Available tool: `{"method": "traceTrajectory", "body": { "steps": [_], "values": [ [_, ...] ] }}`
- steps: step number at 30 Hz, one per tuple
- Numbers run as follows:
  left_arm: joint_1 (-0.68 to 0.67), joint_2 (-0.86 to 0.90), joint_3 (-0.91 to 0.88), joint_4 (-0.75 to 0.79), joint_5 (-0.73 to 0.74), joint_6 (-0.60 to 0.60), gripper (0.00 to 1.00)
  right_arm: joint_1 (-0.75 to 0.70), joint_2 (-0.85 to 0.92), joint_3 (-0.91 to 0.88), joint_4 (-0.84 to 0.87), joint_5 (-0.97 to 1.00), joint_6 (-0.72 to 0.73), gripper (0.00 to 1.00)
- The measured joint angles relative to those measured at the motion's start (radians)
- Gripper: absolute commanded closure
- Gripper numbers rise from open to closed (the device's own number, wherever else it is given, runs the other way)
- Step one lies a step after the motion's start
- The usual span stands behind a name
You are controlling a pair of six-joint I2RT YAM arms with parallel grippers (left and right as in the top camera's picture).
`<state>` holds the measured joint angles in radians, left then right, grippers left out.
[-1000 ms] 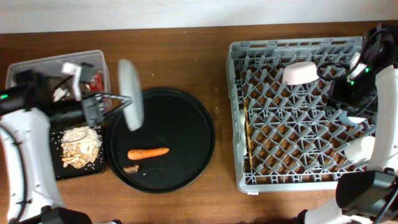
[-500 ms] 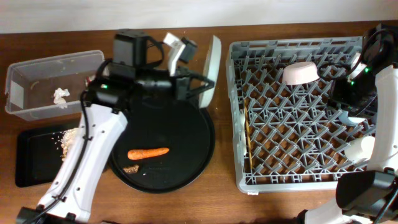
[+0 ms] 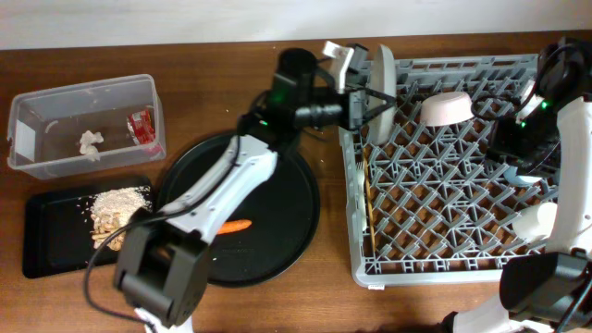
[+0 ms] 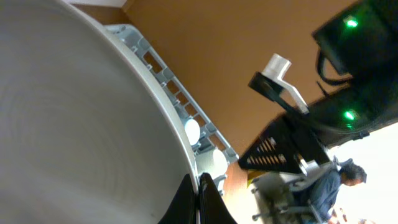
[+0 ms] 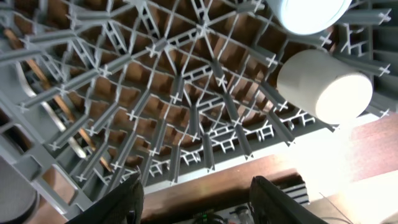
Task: Sort waste into correct bins and load items into the dishwasher rack
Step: 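Carry the empty plate right and stand it in the rack's left side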
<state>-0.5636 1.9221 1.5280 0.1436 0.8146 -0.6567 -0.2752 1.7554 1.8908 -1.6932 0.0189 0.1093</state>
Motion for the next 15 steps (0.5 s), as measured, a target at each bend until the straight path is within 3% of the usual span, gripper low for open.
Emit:
{"method": "traceTrajectory", "body": {
  "steps": [5, 8, 10, 15],
  "values": [
    [-0.043, 0.096, 0.000, 0.142, -0.032, -0.155, 1.00, 0.000, 0.000, -0.014, 0.000, 0.000, 0.000, 0.42],
    [-0.050, 0.130, 0.000, 0.129, -0.038, -0.199, 0.99, 0.000, 0.000, -0.015, 0.000, 0.000, 0.001, 0.42],
    [-0.050, 0.157, 0.000, 0.111, -0.042, -0.207, 0.92, 0.000, 0.000, -0.015, 0.000, 0.000, 0.000, 0.42],
    [-0.019, 0.165, 0.006, 0.001, 0.017, -0.182, 0.91, 0.000, 0.000, -0.016, 0.000, 0.000, 0.000, 0.42]
  ]
}}
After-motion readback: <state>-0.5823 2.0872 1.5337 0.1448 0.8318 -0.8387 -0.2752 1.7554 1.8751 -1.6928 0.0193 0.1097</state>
